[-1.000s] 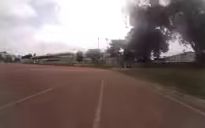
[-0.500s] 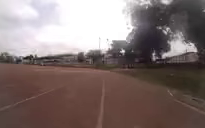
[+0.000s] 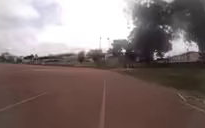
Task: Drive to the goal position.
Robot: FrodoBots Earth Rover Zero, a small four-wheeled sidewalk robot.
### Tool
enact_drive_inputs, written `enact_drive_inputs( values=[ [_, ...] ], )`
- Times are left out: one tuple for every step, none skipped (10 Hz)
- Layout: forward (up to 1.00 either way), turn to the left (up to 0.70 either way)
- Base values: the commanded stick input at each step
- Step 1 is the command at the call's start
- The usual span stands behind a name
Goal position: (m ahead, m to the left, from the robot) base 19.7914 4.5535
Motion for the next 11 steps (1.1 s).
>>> enact_drive_inputs(
  values=[
    [0.85,0.00],
    [0.85,0.00],
    [0.85,0.00],
    [0.85,0.00],
    [0.85,0.00],
    [0.85,0.00],
    [0.85,0.00],
    [0.85,0.00],
    [0.85,0.00],
    [0.85,0.00],
    [0.85,0.00]
  ],
)
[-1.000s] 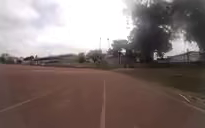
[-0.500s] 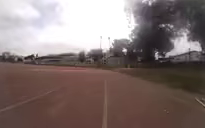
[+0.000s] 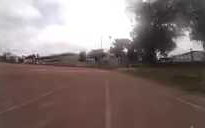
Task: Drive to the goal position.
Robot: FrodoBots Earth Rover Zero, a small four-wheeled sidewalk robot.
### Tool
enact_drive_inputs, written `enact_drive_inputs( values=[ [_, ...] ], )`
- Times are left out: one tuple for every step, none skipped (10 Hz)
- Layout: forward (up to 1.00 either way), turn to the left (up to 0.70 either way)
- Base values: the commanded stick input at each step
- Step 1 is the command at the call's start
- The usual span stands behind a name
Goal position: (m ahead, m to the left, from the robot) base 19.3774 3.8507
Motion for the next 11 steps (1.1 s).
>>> enact_drive_inputs(
  values=[
    [0.85,0.00],
    [0.85,0.00],
    [0.85,0.00],
    [0.85,0.00],
    [0.85,0.00],
    [0.85,0.00],
    [0.85,0.00],
    [0.85,0.00],
    [0.85,0.00],
    [0.85,0.00],
    [0.85,0.00]
  ],
)
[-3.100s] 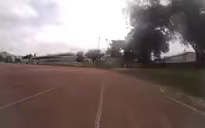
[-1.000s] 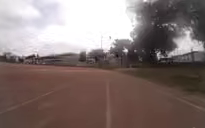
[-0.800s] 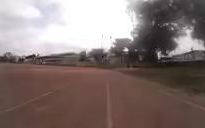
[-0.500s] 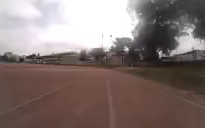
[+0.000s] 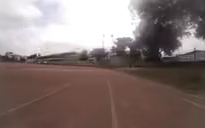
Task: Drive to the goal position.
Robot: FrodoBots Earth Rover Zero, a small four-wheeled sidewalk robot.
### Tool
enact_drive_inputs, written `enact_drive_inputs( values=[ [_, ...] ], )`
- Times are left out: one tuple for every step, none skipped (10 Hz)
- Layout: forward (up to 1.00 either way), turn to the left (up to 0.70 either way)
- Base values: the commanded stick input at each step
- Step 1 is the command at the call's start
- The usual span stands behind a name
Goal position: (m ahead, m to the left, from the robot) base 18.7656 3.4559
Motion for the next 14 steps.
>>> enact_drive_inputs(
  values=[
    [0.85,0.00],
    [0.85,0.00],
    [0.85,0.00],
    [0.85,0.00],
    [0.85,0.00],
    [0.85,0.00],
    [0.85,0.00],
    [0.85,0.00],
    [0.85,0.00],
    [0.85,0.00],
    [0.85,0.00],
    [0.85,0.00],
    [0.85,0.00],
    [0.85,0.00]
  ],
)
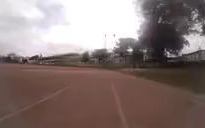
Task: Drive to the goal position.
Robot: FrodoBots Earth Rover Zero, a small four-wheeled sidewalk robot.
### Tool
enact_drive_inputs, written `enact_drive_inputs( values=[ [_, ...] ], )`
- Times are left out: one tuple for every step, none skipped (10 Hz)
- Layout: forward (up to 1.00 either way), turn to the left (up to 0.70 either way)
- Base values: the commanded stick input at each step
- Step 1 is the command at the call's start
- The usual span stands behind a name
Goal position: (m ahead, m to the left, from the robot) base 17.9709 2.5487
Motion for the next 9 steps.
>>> enact_drive_inputs(
  values=[
    [0.85,0.00],
    [0.85,0.00],
    [0.85,0.00],
    [0.85,0.00],
    [0.85,0.00],
    [0.85,0.00],
    [0.85,0.00],
    [0.85,0.00],
    [0.85,0.00]
  ],
)
